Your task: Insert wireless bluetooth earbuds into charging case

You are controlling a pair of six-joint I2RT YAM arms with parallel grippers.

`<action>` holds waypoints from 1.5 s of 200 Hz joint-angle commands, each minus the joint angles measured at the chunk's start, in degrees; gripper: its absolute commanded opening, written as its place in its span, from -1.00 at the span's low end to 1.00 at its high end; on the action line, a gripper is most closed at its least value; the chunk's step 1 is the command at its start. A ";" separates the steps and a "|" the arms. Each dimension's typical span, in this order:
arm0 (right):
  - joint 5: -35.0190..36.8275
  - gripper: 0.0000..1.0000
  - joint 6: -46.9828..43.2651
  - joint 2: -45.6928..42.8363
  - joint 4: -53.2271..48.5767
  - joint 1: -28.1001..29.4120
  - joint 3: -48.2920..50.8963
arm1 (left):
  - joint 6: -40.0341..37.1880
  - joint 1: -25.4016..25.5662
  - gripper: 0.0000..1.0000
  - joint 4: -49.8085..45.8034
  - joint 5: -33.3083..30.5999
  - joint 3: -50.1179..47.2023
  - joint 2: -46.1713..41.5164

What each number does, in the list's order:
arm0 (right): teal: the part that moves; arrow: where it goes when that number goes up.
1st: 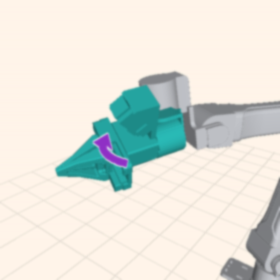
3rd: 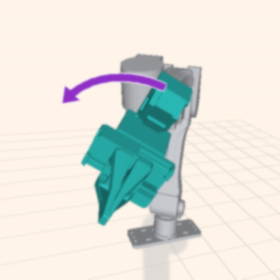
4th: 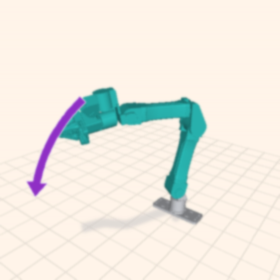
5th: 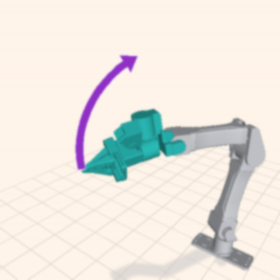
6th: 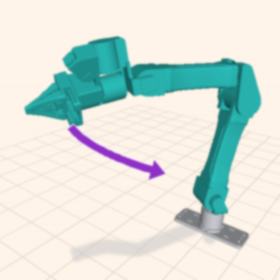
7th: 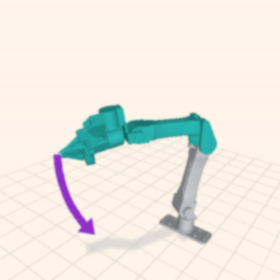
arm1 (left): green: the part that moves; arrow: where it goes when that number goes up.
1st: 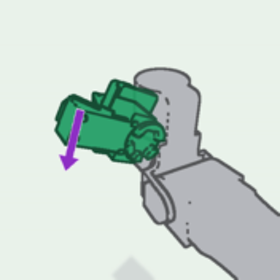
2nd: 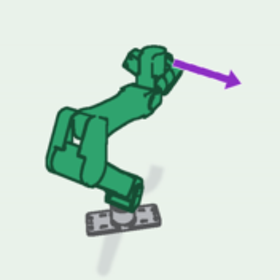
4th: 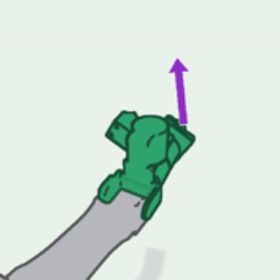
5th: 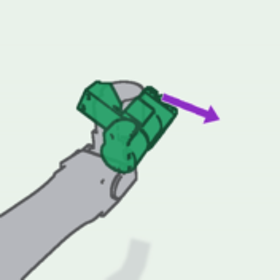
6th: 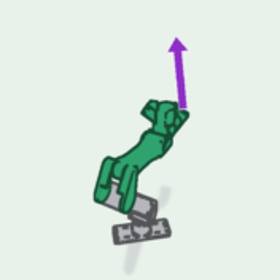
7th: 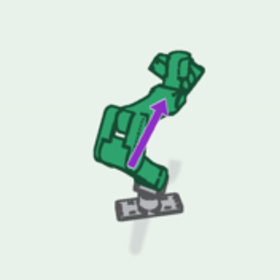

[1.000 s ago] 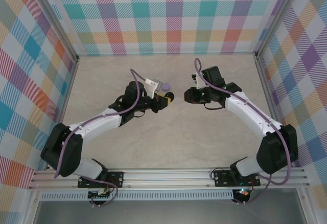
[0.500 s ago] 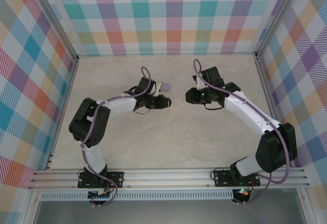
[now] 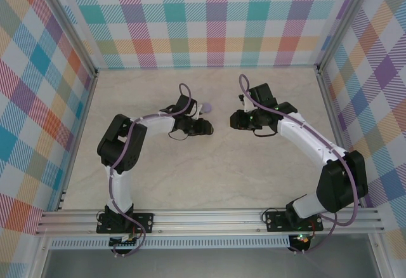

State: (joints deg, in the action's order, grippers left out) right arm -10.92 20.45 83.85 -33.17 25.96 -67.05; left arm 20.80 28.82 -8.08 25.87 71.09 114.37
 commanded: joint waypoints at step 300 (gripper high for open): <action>24.83 0.00 -16.40 -7.97 40.49 -17.68 28.62 | -22.02 -12.11 1.00 12.65 -56.07 -31.26 -31.95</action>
State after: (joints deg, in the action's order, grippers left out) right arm 20.80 6.81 76.66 -2.79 10.11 -40.91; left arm 1.61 19.11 -4.82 -27.79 43.88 84.75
